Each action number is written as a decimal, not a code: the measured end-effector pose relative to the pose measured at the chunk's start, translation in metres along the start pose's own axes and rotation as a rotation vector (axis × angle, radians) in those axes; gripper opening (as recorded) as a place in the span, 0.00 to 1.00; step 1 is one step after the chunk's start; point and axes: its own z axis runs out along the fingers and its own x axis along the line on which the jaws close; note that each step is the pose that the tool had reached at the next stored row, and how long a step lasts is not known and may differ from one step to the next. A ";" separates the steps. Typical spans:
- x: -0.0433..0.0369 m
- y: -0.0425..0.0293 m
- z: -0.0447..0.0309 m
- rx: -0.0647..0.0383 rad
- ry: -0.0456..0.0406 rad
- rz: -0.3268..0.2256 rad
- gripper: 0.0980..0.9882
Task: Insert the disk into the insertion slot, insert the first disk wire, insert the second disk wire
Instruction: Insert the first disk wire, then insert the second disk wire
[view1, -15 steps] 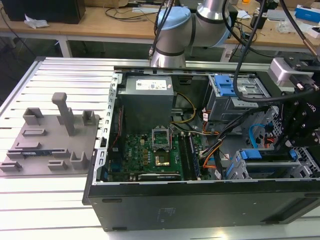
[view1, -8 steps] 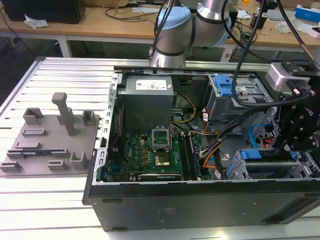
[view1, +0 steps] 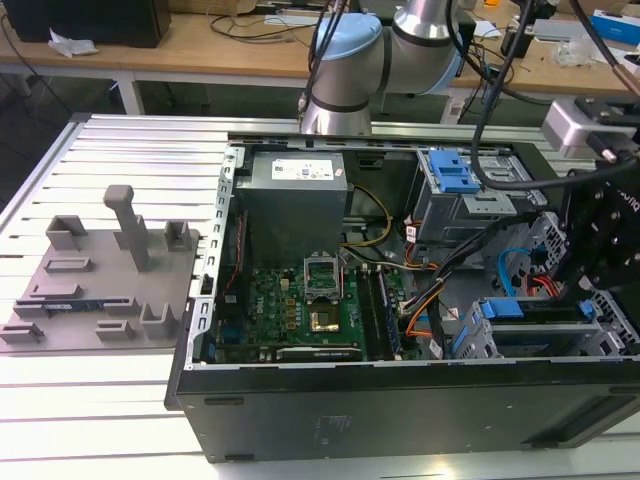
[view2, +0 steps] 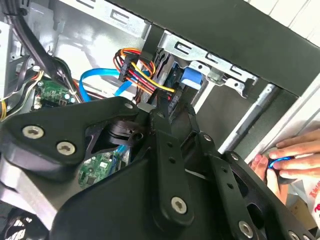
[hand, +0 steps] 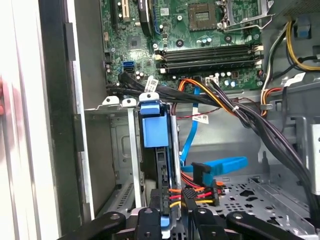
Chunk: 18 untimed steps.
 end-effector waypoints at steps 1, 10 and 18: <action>0.0001 -0.0001 -0.0023 0.000 0.0002 0.000 0.23; 0.0003 -0.0002 -0.0049 0.000 0.0001 0.000 0.23; 0.0003 -0.0002 -0.0052 0.000 0.0000 0.000 0.23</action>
